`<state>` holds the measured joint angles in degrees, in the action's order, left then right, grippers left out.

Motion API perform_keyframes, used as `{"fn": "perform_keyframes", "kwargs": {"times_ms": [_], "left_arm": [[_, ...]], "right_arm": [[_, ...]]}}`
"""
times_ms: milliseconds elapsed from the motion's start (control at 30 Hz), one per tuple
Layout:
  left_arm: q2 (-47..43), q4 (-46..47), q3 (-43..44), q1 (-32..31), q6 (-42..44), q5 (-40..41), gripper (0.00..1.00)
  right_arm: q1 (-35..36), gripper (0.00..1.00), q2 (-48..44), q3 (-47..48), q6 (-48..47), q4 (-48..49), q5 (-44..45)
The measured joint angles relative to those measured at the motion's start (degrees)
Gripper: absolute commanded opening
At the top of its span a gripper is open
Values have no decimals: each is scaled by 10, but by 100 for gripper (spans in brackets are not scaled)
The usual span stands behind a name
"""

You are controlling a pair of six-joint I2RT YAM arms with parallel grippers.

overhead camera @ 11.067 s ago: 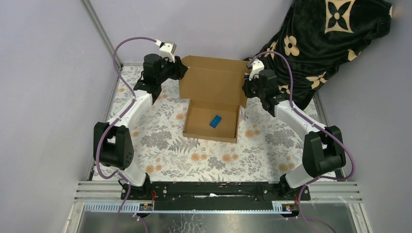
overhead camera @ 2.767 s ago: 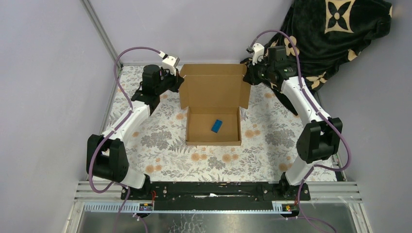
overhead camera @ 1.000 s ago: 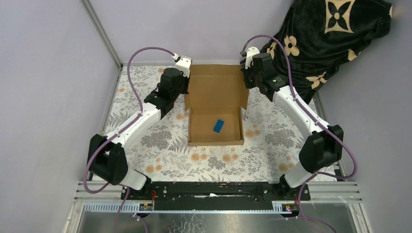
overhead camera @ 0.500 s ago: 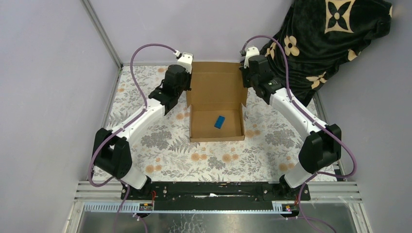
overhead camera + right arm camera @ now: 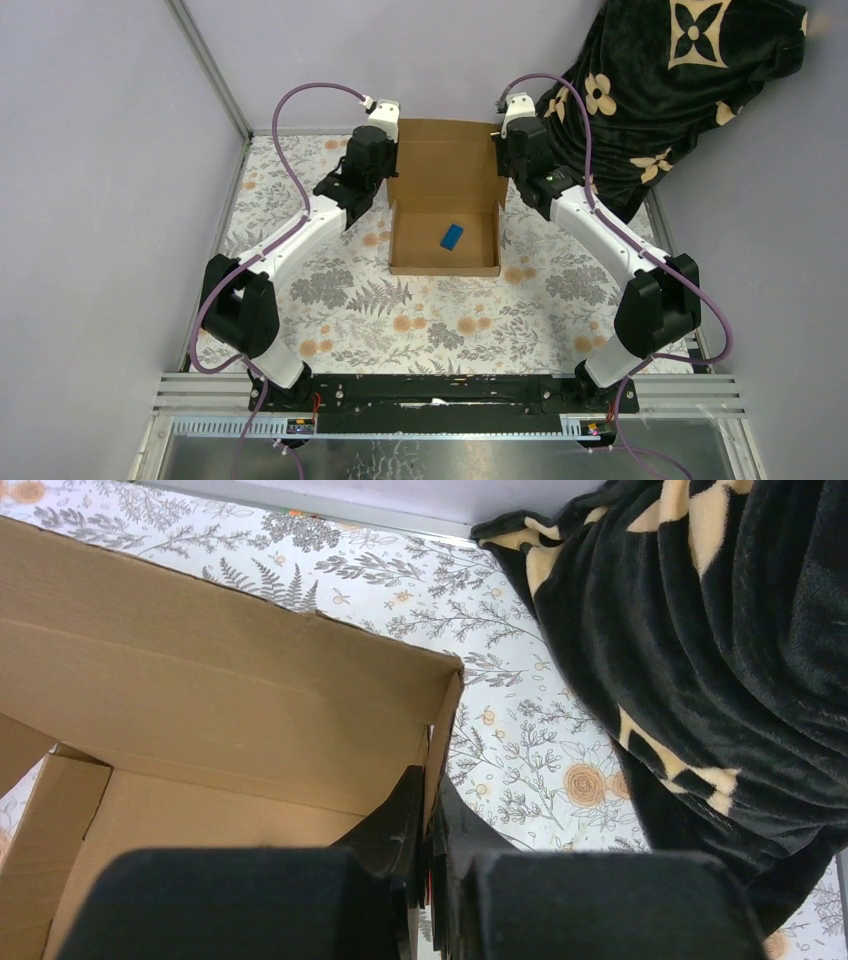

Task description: Fold the paper box

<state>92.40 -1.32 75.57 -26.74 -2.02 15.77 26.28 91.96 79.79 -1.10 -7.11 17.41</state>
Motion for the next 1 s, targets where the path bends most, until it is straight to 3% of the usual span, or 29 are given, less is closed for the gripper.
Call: {"fn": "perform_keyframes", "kwargs": {"times_ms": [1000], "left_arm": [[1, 68, -39, -38, -72, 68, 0]], "right_arm": [[11, 0, 9, -47, 122, 80, 105]]}}
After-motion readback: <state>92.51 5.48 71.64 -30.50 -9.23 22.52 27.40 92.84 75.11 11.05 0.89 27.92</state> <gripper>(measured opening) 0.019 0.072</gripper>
